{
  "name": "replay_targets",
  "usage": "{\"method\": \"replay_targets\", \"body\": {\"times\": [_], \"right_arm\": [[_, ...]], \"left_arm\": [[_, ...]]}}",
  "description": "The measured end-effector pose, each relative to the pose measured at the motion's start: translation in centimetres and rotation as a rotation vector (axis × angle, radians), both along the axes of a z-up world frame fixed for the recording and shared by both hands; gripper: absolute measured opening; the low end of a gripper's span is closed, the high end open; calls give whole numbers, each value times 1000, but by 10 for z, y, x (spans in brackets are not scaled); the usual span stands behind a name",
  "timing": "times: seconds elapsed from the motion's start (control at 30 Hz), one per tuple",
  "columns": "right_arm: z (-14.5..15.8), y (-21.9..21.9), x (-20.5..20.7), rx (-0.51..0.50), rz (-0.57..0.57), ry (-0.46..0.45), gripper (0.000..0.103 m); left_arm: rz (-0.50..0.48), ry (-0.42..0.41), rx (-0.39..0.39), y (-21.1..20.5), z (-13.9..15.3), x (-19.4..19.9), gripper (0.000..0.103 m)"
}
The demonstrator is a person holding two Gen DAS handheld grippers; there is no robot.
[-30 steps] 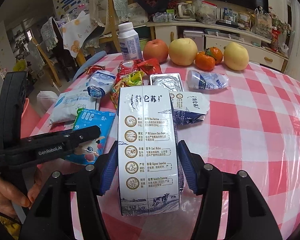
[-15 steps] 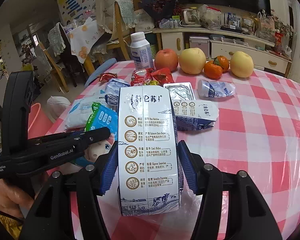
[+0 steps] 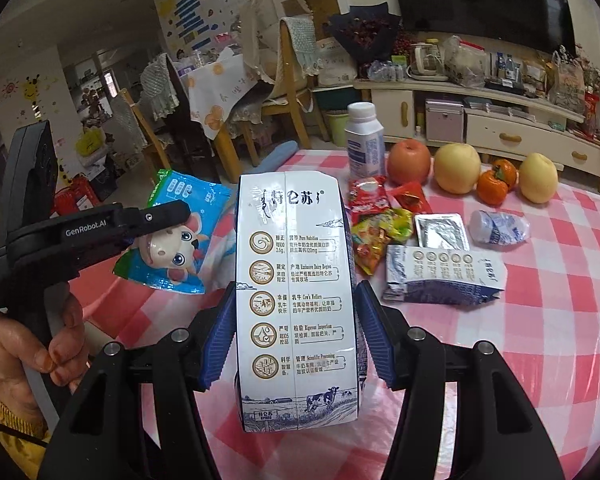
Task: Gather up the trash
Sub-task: 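Carry the green snack bag to the pink bucket with left tool and release, then drop the milk carton into the pink bucket with the right tool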
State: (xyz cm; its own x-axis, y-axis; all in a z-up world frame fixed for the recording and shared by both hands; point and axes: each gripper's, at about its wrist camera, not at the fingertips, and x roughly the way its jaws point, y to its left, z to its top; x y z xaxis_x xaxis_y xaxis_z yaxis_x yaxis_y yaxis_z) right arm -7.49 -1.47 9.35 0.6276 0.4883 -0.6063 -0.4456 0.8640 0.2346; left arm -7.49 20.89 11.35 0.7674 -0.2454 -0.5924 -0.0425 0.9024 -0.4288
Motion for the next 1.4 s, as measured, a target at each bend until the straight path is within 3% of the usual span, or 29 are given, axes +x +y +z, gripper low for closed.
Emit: {"method": "replay_targets", "body": {"times": [0.33,0.57,0.93,1.03,1.13,1.4], "right_arm": [[31,107,0,48,205,-30,59],[41,199,4,47,349,-27,59],[22,299,10,17,443,33,62],[12,306,11,1,430,42,68],[9,296,9,3,394,11,83],[26,241,8,14,251,-56,86]], "left_arm": [[219,-70,41,105,28,-37,23],[437,-39,56,182,23,-63,23],[512,77,-19,235,-16,-58,23],[555,111,1,240,-20,-57,25],[608,82,15,245,-12,-65,45],[611,-57,23,223,30,-83,60]]}}
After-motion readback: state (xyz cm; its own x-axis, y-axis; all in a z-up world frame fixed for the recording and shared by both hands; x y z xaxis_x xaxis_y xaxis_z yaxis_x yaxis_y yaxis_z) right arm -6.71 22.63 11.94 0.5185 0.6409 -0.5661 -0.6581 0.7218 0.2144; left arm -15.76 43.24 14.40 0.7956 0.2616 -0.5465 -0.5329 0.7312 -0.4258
